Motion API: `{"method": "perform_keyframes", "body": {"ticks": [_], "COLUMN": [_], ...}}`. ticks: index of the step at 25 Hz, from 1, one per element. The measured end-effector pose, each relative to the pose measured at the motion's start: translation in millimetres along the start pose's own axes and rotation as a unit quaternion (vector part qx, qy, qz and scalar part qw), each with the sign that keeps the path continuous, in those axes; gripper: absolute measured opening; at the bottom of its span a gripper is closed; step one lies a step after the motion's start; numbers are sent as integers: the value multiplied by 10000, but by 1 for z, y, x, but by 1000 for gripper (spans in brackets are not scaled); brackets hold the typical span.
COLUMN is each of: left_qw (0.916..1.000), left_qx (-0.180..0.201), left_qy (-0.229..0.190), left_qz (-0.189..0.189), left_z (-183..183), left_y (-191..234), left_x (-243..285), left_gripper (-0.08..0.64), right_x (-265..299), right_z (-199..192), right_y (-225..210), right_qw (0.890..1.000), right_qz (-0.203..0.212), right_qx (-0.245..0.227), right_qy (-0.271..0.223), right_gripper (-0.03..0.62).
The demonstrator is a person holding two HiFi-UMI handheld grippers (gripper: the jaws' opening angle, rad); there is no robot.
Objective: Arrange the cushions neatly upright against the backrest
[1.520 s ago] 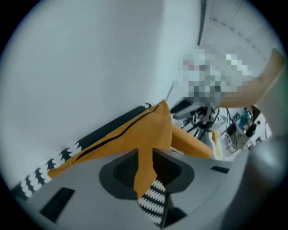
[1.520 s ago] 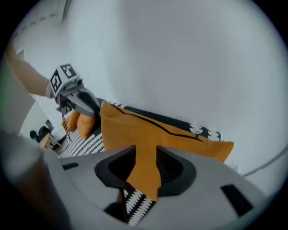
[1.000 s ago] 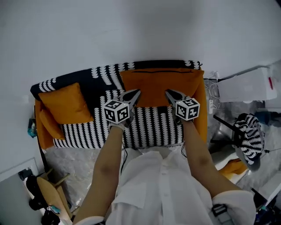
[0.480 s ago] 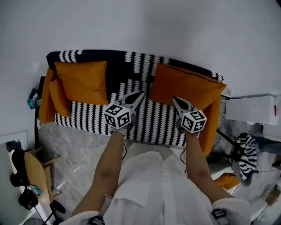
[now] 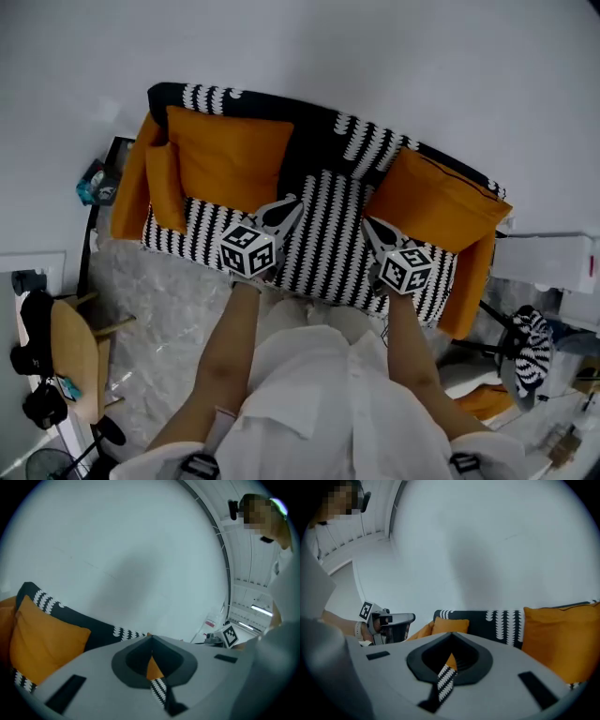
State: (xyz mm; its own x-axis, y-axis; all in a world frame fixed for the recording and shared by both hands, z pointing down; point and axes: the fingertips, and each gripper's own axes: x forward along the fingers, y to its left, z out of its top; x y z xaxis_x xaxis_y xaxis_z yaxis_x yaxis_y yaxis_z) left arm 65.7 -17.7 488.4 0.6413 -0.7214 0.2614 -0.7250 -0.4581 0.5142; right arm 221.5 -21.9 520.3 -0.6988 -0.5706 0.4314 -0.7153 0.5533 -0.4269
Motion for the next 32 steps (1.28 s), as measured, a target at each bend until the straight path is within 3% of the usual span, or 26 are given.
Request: {"method": "perform_keyframes", "body": {"ticks": [5,11,19,29,32], "left_qw": [9988,9962,9926,9934,9939], "left_qx": [-41,-80,447,394,490], "left_qy": [-287,-337,-121,-145,110], "left_qz": [393,804,1120,1068,978], "left_z": [9,18,40,69,76], "left_y": [26,35,57,163,210], "left_x": [-44,-57,-82,-105,-113], "left_gripper": [15,15,15,15,15], "right_x": [16,31,47,125,171], "right_z": [7,26,38,49,47], "right_y": [37,34,27,64,85], "right_qw": [9994,9977,9968,9980,9973], "right_qz": [313,629,726,506,539], "right_qx": [-118,-259,-336,-379,-417], "right_qy": [83,-38,0,87,286], "right_gripper": [6,6,6,6,6]}}
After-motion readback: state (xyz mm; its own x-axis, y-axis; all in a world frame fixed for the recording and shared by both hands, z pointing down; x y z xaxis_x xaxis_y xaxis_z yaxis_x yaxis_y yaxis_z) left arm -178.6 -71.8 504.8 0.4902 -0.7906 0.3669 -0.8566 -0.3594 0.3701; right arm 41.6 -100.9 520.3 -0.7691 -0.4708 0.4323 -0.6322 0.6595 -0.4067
